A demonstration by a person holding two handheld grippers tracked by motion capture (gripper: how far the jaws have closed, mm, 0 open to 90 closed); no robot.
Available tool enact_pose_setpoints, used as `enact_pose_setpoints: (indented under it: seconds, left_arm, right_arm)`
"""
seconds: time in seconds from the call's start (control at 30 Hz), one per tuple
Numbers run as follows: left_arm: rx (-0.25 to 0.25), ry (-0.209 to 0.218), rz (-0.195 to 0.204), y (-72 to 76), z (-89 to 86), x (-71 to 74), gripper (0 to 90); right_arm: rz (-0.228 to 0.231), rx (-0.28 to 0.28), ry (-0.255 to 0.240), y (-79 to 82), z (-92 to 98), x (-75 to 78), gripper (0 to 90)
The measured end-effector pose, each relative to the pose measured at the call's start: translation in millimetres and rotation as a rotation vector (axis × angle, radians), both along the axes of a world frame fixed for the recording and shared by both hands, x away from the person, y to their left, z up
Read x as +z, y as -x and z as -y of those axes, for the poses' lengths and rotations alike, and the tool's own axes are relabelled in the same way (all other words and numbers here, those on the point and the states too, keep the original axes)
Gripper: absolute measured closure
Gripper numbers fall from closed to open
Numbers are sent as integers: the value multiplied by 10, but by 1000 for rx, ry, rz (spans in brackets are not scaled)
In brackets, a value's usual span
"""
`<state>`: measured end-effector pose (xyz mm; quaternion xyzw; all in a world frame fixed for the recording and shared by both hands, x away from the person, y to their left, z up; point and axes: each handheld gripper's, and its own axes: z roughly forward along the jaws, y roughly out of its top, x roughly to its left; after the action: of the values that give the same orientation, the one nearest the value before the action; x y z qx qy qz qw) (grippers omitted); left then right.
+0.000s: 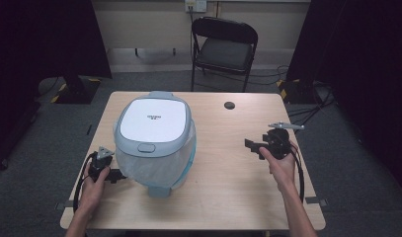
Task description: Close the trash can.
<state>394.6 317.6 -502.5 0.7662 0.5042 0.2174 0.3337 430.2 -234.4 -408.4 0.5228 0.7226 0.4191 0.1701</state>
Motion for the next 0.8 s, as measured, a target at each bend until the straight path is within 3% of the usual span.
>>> enact_pose_setpoints:
  seconds: [0.17,0.33,0.43,0.6,0.77,0.8]
  left_arm:
    - [1,0,0,1,0,0,99]
    - [0,0,0,1,0,0,99]
    - [1,0,0,2,0,0,99]
    - [0,1,0,1,0,0,99]
    - [0,0,-1,1,0,0,99]
    - [0,1,0,1,0,0,99]
  right_arm:
    - [-53,-31,82,53,126,-296,184]
    - [-144,-54,103,56,250,-533,188]
    - [-158,-66,119,55,259,-619,188]
    - [-163,-84,207,64,235,-768,195]
    - [-106,-102,269,103,195,-826,169]
    - [-90,-107,259,112,192,-846,155]
